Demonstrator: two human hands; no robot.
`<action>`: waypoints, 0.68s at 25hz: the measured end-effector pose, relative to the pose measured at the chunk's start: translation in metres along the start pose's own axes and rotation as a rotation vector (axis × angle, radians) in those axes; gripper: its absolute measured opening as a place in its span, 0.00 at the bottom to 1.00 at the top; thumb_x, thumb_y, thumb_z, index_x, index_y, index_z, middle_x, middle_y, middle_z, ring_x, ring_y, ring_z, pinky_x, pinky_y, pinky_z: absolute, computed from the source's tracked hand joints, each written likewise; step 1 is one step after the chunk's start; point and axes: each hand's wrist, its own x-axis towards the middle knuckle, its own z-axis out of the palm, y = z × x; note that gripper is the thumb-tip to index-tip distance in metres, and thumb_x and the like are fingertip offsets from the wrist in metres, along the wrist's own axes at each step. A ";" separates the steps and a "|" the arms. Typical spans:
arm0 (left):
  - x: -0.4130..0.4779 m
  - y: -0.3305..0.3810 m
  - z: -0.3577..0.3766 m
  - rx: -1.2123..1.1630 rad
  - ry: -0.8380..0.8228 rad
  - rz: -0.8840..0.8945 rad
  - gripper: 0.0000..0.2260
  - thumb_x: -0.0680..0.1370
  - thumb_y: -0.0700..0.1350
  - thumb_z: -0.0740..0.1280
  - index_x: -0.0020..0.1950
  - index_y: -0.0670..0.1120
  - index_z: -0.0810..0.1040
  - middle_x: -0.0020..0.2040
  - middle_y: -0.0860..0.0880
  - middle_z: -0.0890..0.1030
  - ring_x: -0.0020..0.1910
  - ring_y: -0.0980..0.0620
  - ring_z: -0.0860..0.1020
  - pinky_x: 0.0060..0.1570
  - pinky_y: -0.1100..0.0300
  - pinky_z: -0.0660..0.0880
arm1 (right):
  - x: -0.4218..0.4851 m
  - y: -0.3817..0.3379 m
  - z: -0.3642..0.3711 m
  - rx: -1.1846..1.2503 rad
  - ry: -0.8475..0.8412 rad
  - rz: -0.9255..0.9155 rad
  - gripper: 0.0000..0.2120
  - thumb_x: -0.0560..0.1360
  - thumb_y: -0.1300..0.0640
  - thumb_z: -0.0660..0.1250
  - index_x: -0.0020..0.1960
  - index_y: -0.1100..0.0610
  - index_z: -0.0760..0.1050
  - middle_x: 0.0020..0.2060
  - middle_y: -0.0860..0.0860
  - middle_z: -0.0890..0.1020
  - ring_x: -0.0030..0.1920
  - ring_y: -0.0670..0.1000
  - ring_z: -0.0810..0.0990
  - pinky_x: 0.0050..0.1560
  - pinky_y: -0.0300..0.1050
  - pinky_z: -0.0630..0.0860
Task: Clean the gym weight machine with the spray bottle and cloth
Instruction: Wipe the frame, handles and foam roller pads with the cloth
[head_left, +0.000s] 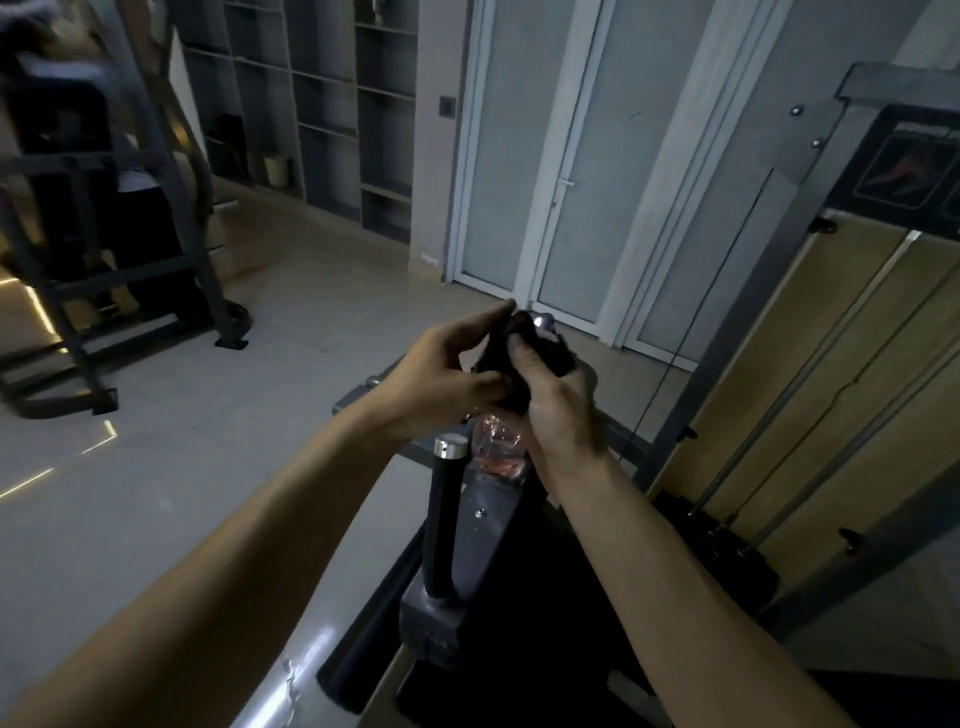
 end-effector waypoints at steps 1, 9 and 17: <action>-0.011 -0.003 -0.004 0.017 0.061 -0.045 0.33 0.73 0.34 0.71 0.77 0.47 0.69 0.75 0.50 0.73 0.69 0.59 0.74 0.65 0.58 0.75 | -0.006 0.007 -0.009 -0.007 0.049 0.004 0.11 0.81 0.57 0.69 0.63 0.57 0.79 0.53 0.55 0.87 0.53 0.56 0.87 0.52 0.55 0.84; -0.096 -0.091 0.011 0.012 0.387 -0.503 0.17 0.80 0.30 0.61 0.56 0.48 0.83 0.57 0.50 0.86 0.56 0.50 0.83 0.55 0.54 0.78 | -0.056 0.099 -0.015 -0.760 0.034 -0.458 0.15 0.79 0.51 0.71 0.65 0.50 0.79 0.63 0.48 0.76 0.64 0.43 0.76 0.63 0.41 0.78; -0.098 -0.102 0.022 -0.137 0.397 -0.460 0.19 0.78 0.23 0.56 0.58 0.38 0.81 0.51 0.45 0.86 0.48 0.50 0.86 0.41 0.62 0.81 | -0.107 0.164 -0.047 -1.161 -0.043 -0.562 0.27 0.74 0.62 0.76 0.70 0.48 0.77 0.58 0.51 0.72 0.55 0.52 0.80 0.48 0.46 0.85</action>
